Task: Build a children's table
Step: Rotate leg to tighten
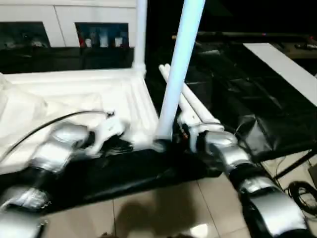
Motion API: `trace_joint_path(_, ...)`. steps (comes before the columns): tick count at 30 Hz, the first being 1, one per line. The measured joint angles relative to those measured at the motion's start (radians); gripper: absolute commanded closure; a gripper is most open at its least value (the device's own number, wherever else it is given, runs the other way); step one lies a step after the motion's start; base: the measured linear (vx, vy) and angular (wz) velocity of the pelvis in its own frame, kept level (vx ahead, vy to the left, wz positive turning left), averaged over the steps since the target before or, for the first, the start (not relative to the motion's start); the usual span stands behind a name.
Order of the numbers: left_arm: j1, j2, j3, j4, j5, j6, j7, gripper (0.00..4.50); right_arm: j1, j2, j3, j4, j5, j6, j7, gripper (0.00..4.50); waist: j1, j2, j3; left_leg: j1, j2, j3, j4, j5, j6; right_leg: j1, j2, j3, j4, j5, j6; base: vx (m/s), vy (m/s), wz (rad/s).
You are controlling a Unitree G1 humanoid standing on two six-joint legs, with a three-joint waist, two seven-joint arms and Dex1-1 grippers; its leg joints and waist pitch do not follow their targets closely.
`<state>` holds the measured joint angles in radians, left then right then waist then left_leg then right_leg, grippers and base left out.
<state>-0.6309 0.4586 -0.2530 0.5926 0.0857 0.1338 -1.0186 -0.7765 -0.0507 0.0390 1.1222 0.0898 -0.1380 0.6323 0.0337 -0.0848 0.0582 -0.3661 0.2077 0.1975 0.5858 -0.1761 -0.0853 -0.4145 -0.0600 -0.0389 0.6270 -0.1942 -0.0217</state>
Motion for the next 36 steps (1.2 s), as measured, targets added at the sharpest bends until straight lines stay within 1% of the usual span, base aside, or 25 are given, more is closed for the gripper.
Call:
trace_joint_path(3,-0.052,-0.075,-0.004,0.063,0.031,0.031,0.101,4.50,-0.025,0.045,-0.033,0.029,0.000,0.009,-0.223,1.77,0.004,0.002,0.001,-0.001,-0.001,0.000,0.000,0.000,0.000,0.000,-0.001,0.001,0.000,0.000,0.000,0.000,0.000,0.00)
trace_joint_path(6,-0.079,-0.132,-0.011,0.090,0.048,0.053,0.165,4.50,-0.039,0.075,-0.069,0.041,0.005,0.016,-0.357,1.77,0.008,0.004,0.001,-0.002,-0.001,0.001,0.000,0.000,0.000,0.000,-0.001,0.001,0.000,0.000,0.000,0.000,0.000,0.00)
trace_joint_path(8,-0.085,-0.150,-0.018,0.093,0.051,0.052,0.187,4.50,-0.046,0.098,-0.086,0.047,0.015,0.016,-0.402,1.77,0.009,0.004,0.001,-0.002,-0.001,0.001,-0.001,0.000,0.000,0.000,-0.001,0.001,0.000,0.000,0.001,0.000,0.000,0.00)
trace_joint_path(13,-0.096,-0.163,-0.019,0.116,0.065,0.032,0.198,4.50,-0.059,0.105,-0.089,0.069,0.009,0.003,-0.439,1.77,0.012,0.005,0.000,-0.002,-0.001,0.001,-0.001,0.000,0.001,0.001,-0.001,0.001,0.000,-0.001,0.003,0.000,0.000,0.00)
trace_joint_path(14,-0.098,-0.164,-0.019,0.122,0.066,0.027,0.198,4.50,-0.059,0.105,-0.098,0.070,0.015,0.003,-0.433,1.43,0.012,0.005,0.000,-0.002,-0.001,0.001,0.000,0.000,0.001,0.001,-0.001,0.001,0.000,-0.001,0.003,0.000,0.000,0.00)
trace_joint_path(15,-0.098,-0.164,-0.019,0.125,0.067,0.019,0.198,4.50,-0.059,0.103,-0.115,0.072,0.028,0.003,-0.409,1.22,0.013,0.005,0.000,-0.002,-0.001,0.001,0.000,0.000,0.001,0.001,-0.001,0.001,0.000,-0.001,0.003,0.000,0.000,0.00)
trace_joint_path(16,-0.099,-0.164,-0.019,0.127,0.068,0.015,0.198,4.50,-0.059,0.102,-0.121,0.073,0.032,0.003,-0.401,1.08,0.014,0.005,0.000,-0.002,-0.001,0.001,0.000,0.000,0.001,0.001,-0.001,0.001,0.000,-0.001,0.003,0.000,0.000,0.00)
trace_joint_path(17,-0.099,-0.161,-0.019,0.132,0.070,0.007,0.200,4.50,-0.057,0.103,-0.128,0.073,0.042,-0.001,-0.377,1.05,0.013,0.006,0.000,-0.002,0.000,0.001,-0.001,0.000,0.001,0.001,-0.001,0.001,0.000,-0.001,0.003,0.000,0.000,0.00)
trace_joint_path(19,-0.105,-0.156,-0.017,0.154,0.075,-0.013,0.227,4.50,-0.053,0.106,-0.129,0.070,0.047,-0.022,-0.353,0.84,0.009,0.006,0.000,-0.002,0.000,0.001,-0.001,0.000,0.001,0.000,-0.001,0.000,0.002,-0.001,0.003,0.000,0.000,0.00)
trace_joint_path(20,-0.106,-0.150,-0.016,0.164,0.076,-0.027,0.232,4.50,-0.050,0.108,-0.126,0.062,0.044,-0.029,-0.345,0.84,0.007,0.006,0.000,-0.001,0.000,0.001,-0.001,0.000,0.001,0.000,-0.001,0.000,0.002,-0.001,0.003,0.000,0.000,0.00)
trace_joint_path(21,-0.107,-0.145,-0.016,0.174,0.079,-0.050,0.235,4.50,-0.043,0.104,-0.108,0.046,0.029,-0.037,-0.343,0.72,0.003,0.006,0.000,-0.002,0.000,0.001,-0.001,0.000,0.001,0.000,-0.001,0.000,0.002,0.000,0.003,0.000,0.000,0.00)
trace_joint_path(22,-0.107,-0.143,-0.017,0.180,0.082,-0.066,0.235,4.50,-0.035,0.095,-0.097,0.028,0.017,-0.042,-0.341,0.72,0.002,0.006,0.000,-0.002,0.000,0.001,-0.001,0.000,0.000,0.000,-0.001,0.000,0.002,0.000,0.003,0.000,0.000,0.00)
trace_joint_path(24,-0.107,-0.141,-0.018,0.193,0.086,-0.099,0.233,4.50,-0.016,0.081,-0.070,-0.012,-0.002,-0.049,-0.332,0.72,0.003,0.007,0.000,-0.002,0.000,0.001,-0.001,0.000,0.000,-0.001,-0.001,0.000,0.002,0.000,0.004,0.000,0.000,0.00)
trace_joint_path(26,-0.106,-0.146,-0.017,0.210,0.087,-0.144,0.243,4.50,0.026,0.065,-0.056,-0.094,-0.004,-0.045,-0.297,0.72,0.005,0.007,0.001,-0.002,0.000,0.000,-0.001,0.000,0.000,-0.001,-0.001,0.000,0.002,0.000,0.004,0.000,0.000,0.00)
trace_joint_path(28,-0.104,-0.152,-0.016,0.217,0.087,-0.179,0.248,4.50,0.103,0.041,-0.043,-0.240,0.004,-0.012,-0.242,0.72,0.013,0.008,0.001,-0.003,0.000,0.000,-0.001,0.000,0.001,-0.001,0.000,-0.001,0.002,0.000,0.004,0.000,0.000,0.00)
trace_joint_path(29,-0.099,-0.155,-0.007,0.217,0.081,-0.193,0.248,4.50,0.152,0.024,-0.034,-0.323,0.008,0.009,-0.210,0.72,0.018,0.009,0.002,-0.003,0.000,0.000,-0.001,0.000,0.001,0.000,0.000,-0.001,0.001,0.000,0.004,0.000,0.000,0.00)
trace_joint_path(30,-0.090,-0.155,0.011,0.217,0.069,-0.206,0.248,4.50,0.190,0.011,-0.026,-0.379,0.014,0.030,-0.179,0.72,0.018,0.009,0.002,-0.003,0.000,0.000,0.000,0.001,0.001,-0.001,0.000,0.000,0.001,0.000,0.004,0.000,0.000,0.00)
trace_joint_path(32,-0.085,-0.156,0.029,0.217,0.043,-0.205,0.234,3.95,0.231,0.001,-0.003,-0.445,0.016,0.057,-0.150,0.64,0.018,0.009,0.003,-0.004,0.000,0.000,0.000,0.001,0.001,-0.001,0.000,0.000,0.001,0.000,0.004,0.000,0.000,0.00)
trace_joint_path(33,-0.079,-0.159,0.048,0.209,0.013,-0.202,0.219,3.95,0.249,-0.003,0.011,-0.481,0.015,0.068,-0.139,0.64,0.019,0.009,0.003,-0.005,0.001,0.000,0.001,0.001,0.001,-0.002,0.000,0.000,0.001,0.000,0.004,0.000,0.000,0.00)
trace_joint_path(34,-0.077,-0.159,0.052,0.201,0.001,-0.200,0.207,3.91,0.257,-0.006,0.016,-0.497,0.013,0.073,-0.135,0.64,0.019,0.008,0.004,-0.006,0.001,0.000,0.001,0.001,0.001,-0.002,0.000,0.000,0.000,0.000,0.004,0.000,0.000,0.00)
trace_joint_path(36,-0.064,-0.153,0.055,0.127,-0.028,-0.158,0.164,3.65,0.284,-0.028,0.053,-0.572,-0.003,0.107,-0.120,0.64,0.020,0.008,0.004,-0.006,0.001,0.000,0.001,0.001,0.001,-0.002,0.000,0.000,-0.001,0.000,0.004,0.000,0.000,0.00)
